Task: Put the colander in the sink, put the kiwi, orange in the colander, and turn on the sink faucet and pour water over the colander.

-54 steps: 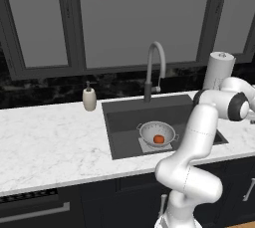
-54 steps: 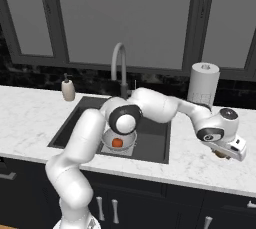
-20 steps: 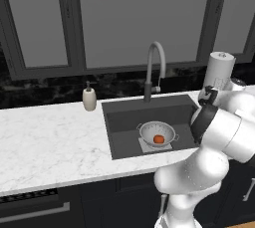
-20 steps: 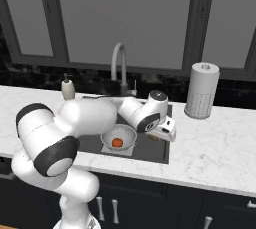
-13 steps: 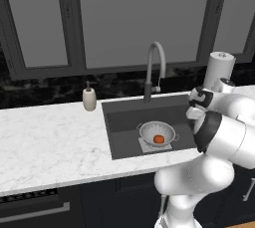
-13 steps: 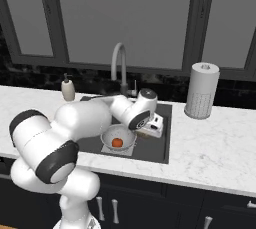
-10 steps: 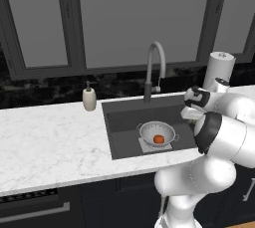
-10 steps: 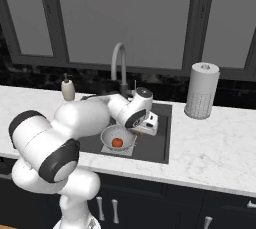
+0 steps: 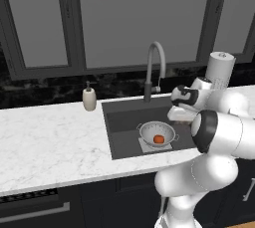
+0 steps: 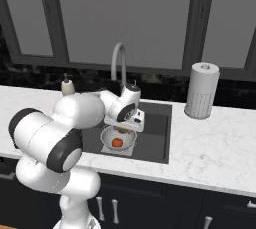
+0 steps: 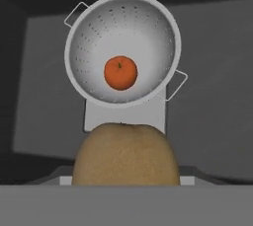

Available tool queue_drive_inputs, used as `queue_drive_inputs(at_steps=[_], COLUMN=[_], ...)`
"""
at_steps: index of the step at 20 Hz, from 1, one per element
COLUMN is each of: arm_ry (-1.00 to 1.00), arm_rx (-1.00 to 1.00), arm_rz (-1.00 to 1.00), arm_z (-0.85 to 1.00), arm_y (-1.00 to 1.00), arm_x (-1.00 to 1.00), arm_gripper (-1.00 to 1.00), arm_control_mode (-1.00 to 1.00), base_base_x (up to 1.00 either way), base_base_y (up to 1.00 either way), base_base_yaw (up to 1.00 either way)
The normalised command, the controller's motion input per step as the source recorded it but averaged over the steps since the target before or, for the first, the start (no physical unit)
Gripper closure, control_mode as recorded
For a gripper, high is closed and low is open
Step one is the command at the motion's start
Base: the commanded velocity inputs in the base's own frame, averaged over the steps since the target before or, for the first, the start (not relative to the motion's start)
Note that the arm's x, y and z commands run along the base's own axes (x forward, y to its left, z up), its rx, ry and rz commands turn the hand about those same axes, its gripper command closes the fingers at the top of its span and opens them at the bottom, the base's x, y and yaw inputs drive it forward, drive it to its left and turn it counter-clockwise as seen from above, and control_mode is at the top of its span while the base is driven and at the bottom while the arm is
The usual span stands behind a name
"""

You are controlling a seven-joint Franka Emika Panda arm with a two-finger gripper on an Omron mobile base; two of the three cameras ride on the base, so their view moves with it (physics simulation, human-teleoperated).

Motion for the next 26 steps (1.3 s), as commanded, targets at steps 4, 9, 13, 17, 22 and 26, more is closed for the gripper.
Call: queue_drive_inputs(at_steps=[4, 9, 13, 17, 22, 26], arm_ry=[0.16, 0.14, 0.12, 0.11, 0.02, 0.00], arm_rx=[0.00, 0.00, 0.00, 0.00, -0.03, -0.02], arm_rz=[0.04, 0.02, 0.00, 0.00, 0.00, 0.01], arm_z=[-0.28, -0.27, -0.03, -0.22, -0.44, -0.24], arm_y=[0.30, 0.20, 0.08, 0.14, 0.16, 0.07], arm_x=[0.00, 0.00, 0.00, 0.02, 0.18, 0.41], arm_gripper=[1.00, 1.00, 1.00, 1.00, 1.00, 1.00], arm_control_mode=[-1.00, -1.00, -1.00, -1.00, -1.00, -1.00], base_base_x=[0.00, 0.00, 0.00, 0.00, 0.00, 0.00], base_base_y=[0.00, 0.00, 0.00, 0.00, 0.00, 0.00], base_base_yaw=[0.00, 0.00, 0.00, 0.00, 0.00, 0.00])
